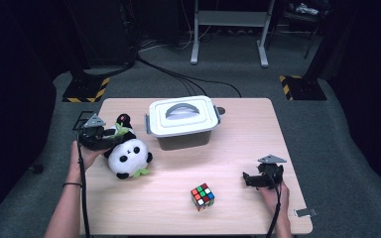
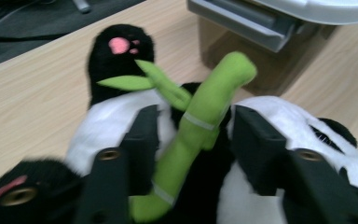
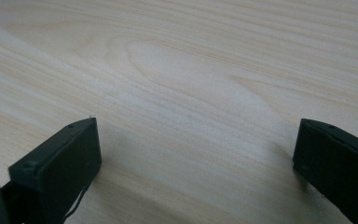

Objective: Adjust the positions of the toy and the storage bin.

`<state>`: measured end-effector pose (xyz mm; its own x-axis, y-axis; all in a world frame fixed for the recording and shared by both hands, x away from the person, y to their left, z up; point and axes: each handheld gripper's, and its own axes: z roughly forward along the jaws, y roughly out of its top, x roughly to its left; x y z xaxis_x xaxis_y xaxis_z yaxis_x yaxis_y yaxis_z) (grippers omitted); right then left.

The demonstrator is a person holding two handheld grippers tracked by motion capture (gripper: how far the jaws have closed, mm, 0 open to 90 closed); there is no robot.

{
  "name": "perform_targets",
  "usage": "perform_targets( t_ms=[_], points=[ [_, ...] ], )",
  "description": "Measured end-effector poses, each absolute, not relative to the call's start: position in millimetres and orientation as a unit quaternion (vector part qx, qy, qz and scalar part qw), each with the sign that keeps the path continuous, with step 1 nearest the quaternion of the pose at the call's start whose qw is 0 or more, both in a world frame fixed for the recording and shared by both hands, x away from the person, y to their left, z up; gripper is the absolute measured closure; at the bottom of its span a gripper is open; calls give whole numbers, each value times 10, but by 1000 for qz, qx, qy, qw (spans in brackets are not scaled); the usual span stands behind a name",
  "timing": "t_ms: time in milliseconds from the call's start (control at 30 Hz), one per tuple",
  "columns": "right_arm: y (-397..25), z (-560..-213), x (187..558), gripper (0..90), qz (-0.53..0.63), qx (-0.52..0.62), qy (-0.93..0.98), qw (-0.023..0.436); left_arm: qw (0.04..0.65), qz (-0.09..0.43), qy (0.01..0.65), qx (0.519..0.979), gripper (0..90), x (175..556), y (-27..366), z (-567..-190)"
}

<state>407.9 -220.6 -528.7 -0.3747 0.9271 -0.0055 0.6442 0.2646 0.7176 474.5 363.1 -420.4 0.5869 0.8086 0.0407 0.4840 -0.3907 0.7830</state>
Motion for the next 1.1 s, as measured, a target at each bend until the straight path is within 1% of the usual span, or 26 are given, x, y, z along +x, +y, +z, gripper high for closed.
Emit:
perform_targets(
  t_ms=[33, 133, 267, 333, 433, 667, 900, 933, 1100],
  points=[
    [-2206, -5286, 4079, 0, 322, 514, 764, 220, 380, 212, 405, 804, 386, 4727, 3642, -4186],
    [-2205, -5286, 4078, 0, 322, 515, 764, 219, 386, 218, 418, 794, 248, 4664, 3662, -4149],
    [-2205, -5286, 4078, 0, 322, 515, 764, 219, 394, 226, 421, 785, 148, 4520, 3687, -4101],
    [-2206, -5286, 4079, 0, 321, 515, 764, 220, 400, 229, 425, 779, 139, 4437, 3691, -4092],
    [-2199, -5285, 4078, 0, 323, 517, 762, 218, 399, 229, 428, 778, 79, 4314, 3696, -4091],
    [-2188, -5281, 4083, 0, 322, 517, 764, 215, 395, 236, 437, 773, 4, 3980, 3720, -4170],
    [-2200, -5234, 4129, 0, 318, 518, 768, 198, 380, 238, 453, 771, 0, 3619, 3746, -4477],
    [-2203, -5211, 4130, 0, 324, 521, 766, 191, 380, 238, 459, 767, 0, 3566, 3752, -4534],
    [-2186, -5046, 4194, 0, 352, 513, 760, 188, 365, 227, 483, 763, 0, 3388, 3781, -4853]
  ],
)
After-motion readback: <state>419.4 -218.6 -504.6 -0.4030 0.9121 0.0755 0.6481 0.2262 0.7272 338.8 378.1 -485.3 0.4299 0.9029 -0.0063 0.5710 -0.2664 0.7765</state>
